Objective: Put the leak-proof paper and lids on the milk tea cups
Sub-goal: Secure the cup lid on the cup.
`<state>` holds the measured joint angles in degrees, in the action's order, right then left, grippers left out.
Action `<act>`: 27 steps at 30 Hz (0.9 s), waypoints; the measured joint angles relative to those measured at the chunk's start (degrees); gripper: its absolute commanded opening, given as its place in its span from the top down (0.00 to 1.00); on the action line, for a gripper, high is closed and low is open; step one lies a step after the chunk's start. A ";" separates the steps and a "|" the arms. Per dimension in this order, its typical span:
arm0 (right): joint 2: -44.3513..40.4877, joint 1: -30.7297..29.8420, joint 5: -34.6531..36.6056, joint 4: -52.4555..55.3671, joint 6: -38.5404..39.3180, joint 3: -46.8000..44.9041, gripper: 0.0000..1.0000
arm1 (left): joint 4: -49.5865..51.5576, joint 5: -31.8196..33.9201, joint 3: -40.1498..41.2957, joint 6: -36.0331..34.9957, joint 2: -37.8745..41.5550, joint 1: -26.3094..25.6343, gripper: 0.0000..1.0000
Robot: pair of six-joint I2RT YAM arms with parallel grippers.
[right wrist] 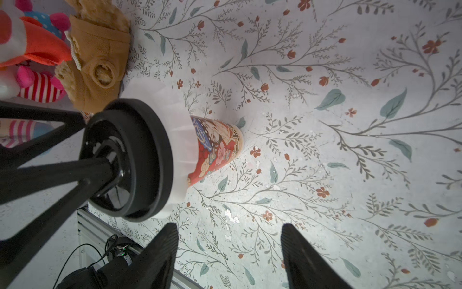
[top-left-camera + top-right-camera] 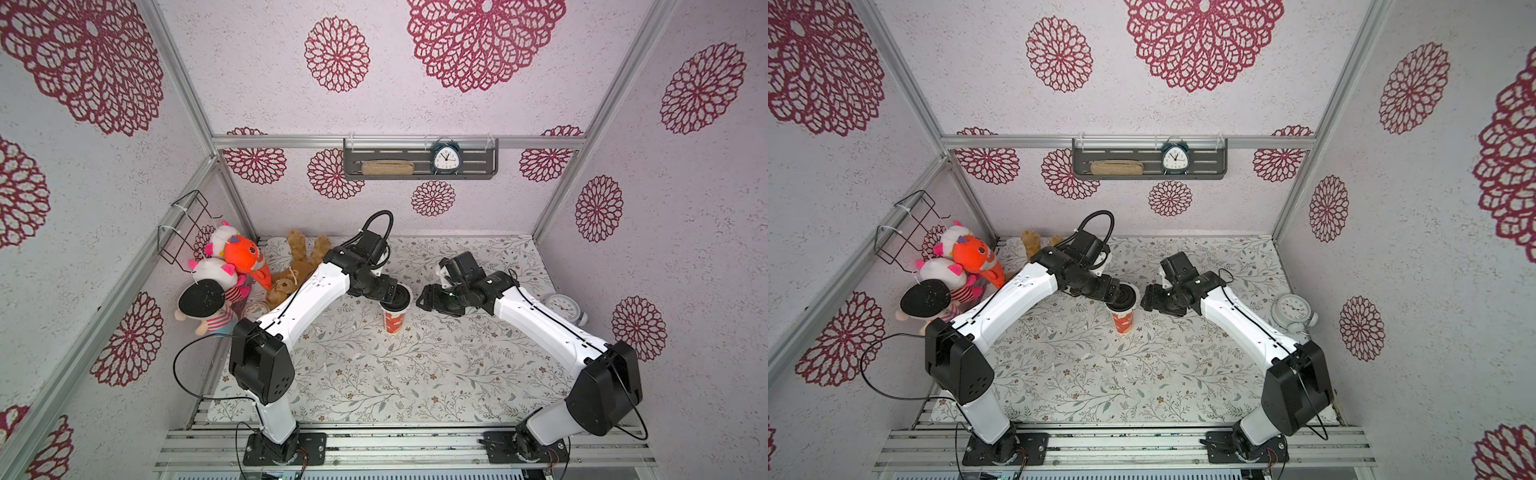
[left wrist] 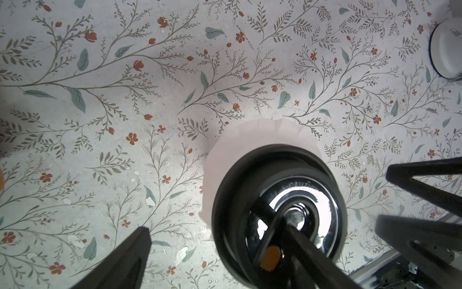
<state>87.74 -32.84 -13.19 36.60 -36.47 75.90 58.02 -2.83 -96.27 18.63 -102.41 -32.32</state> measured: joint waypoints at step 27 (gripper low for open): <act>6.60 -1.22 -0.52 -2.84 -1.86 5.14 0.45 | -3.72 -0.96 3.02 0.70 1.18 0.00 0.15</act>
<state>94.35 -34.06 -13.72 33.76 -38.33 81.03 54.30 -3.79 -93.25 19.33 -101.23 -32.32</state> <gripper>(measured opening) 0.574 0.852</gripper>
